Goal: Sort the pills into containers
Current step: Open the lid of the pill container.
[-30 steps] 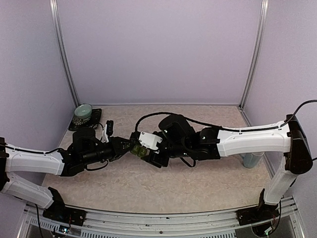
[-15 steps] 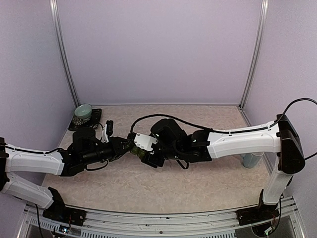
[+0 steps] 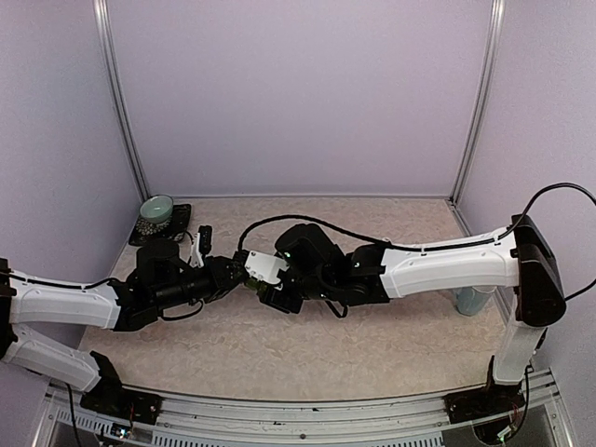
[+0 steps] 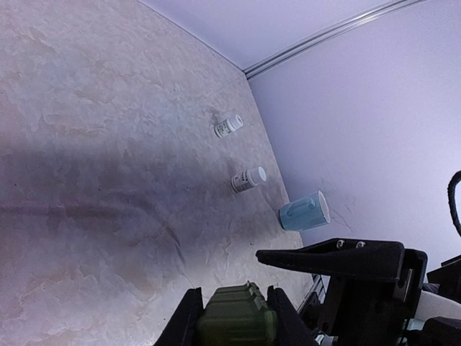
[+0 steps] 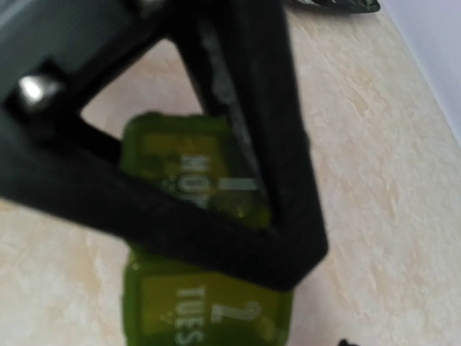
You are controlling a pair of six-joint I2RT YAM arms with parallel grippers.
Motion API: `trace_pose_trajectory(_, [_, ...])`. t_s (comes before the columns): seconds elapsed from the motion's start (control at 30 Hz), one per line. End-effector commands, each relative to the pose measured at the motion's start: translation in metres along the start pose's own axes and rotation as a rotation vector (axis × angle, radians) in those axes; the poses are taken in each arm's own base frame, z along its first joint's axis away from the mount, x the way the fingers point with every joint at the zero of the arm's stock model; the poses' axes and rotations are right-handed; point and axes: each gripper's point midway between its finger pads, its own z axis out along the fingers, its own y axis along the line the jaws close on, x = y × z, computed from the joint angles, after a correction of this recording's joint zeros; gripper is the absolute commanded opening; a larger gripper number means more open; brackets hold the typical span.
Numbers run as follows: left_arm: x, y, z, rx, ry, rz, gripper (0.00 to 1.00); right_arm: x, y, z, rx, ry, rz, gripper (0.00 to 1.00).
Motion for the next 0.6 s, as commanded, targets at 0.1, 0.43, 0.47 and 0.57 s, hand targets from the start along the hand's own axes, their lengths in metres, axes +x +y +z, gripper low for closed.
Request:
trace_pose_trajectory(0.1, [-0.004,-0.016,-0.004,0.050,-0.006,0.022,0.15,-0.010,0.000,-0.001,0.000,-0.015,-0.010,0.52])
trace_pose_trajectory(0.43, [-0.002,-0.015,-0.007,0.044,0.006,0.048,0.15,-0.011,0.006,-0.014,-0.191,-0.043,0.031,0.42])
trace_pose_trajectory(0.47, [-0.001,-0.014,-0.008,0.040,0.006,0.049,0.15,-0.013,0.004,-0.017,-0.203,-0.046,0.039,0.42])
trace_pose_trajectory(0.57, [0.001,-0.009,-0.008,0.030,0.010,0.048,0.15,-0.018,0.001,-0.025,-0.247,-0.067,0.064,0.42])
